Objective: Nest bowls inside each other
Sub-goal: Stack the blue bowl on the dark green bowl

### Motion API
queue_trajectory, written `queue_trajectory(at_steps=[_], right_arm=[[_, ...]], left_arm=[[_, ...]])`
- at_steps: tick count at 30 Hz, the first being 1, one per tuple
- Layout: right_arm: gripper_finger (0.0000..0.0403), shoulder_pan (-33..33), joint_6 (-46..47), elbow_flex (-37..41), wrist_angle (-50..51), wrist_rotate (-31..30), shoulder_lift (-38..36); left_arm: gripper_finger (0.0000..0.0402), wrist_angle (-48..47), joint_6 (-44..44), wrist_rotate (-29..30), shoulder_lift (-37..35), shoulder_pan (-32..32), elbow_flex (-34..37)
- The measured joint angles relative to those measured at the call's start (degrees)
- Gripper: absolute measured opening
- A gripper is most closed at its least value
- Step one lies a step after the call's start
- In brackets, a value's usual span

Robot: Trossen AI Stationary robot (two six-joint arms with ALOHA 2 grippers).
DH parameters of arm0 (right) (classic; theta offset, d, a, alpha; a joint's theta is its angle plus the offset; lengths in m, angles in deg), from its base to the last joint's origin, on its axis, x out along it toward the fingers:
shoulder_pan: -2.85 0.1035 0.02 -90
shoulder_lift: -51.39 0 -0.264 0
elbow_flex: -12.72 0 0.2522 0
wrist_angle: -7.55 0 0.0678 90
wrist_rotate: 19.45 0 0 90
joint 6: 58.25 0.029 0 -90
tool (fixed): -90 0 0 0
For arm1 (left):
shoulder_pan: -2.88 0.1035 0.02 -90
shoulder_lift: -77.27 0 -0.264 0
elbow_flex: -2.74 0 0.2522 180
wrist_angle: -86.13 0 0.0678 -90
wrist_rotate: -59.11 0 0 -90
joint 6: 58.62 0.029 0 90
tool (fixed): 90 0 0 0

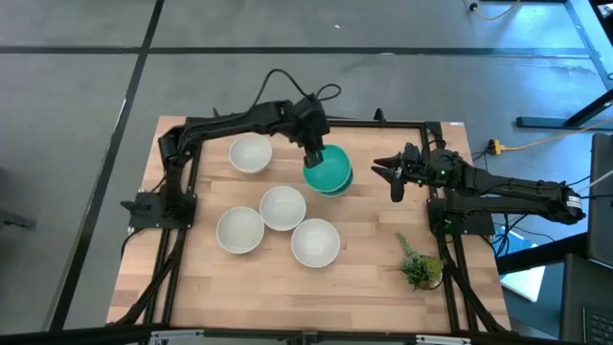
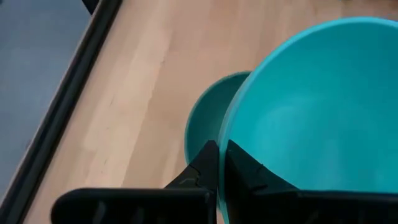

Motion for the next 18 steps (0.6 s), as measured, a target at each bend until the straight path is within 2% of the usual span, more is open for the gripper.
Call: queue_trajectory(at_steps=[18], right_arm=[[0.0129,0.02,0.15,0.0,0.06,-0.07,0.0]], left_arm=[[0.0002,0.74,0.09,0.42,6.44,0.35,-0.02]])
